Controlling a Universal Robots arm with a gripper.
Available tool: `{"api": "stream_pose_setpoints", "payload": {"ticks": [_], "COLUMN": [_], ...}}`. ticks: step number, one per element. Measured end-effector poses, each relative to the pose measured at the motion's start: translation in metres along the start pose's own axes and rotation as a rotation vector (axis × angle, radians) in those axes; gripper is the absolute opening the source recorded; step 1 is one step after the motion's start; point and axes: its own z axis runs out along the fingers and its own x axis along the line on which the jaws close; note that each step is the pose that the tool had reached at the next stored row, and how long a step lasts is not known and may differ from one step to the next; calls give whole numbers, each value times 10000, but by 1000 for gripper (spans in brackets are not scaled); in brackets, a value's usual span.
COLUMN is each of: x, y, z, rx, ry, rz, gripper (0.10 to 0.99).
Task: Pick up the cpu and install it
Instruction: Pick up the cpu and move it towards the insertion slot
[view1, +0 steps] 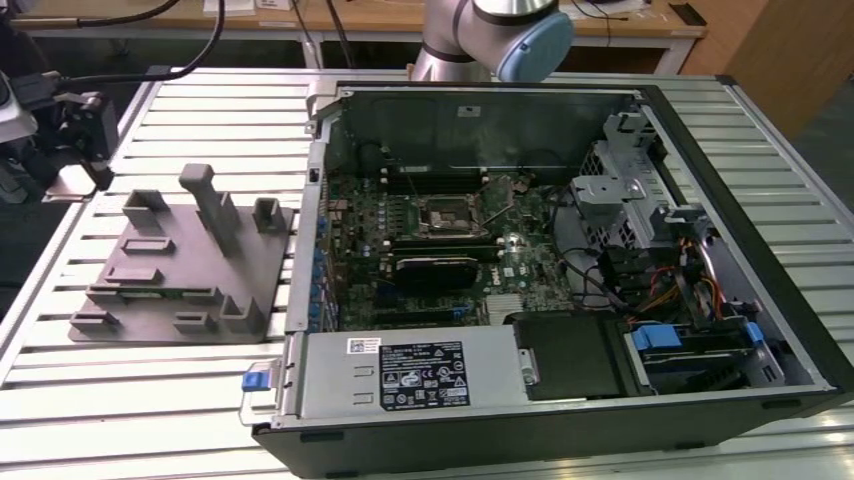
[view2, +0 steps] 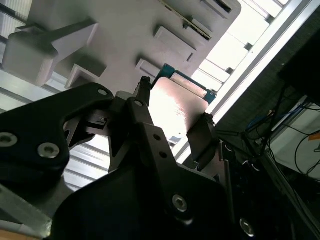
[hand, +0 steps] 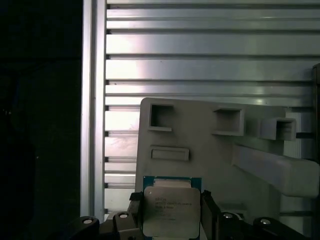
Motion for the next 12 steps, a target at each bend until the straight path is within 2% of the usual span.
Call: {"api": "stream_pose_setpoints", "payload": {"ticks": [12], "x": [4], "y": [6], "z": [-222], "rx": [1], "ry": [0], "rz": [0], "gripper": [549]}}
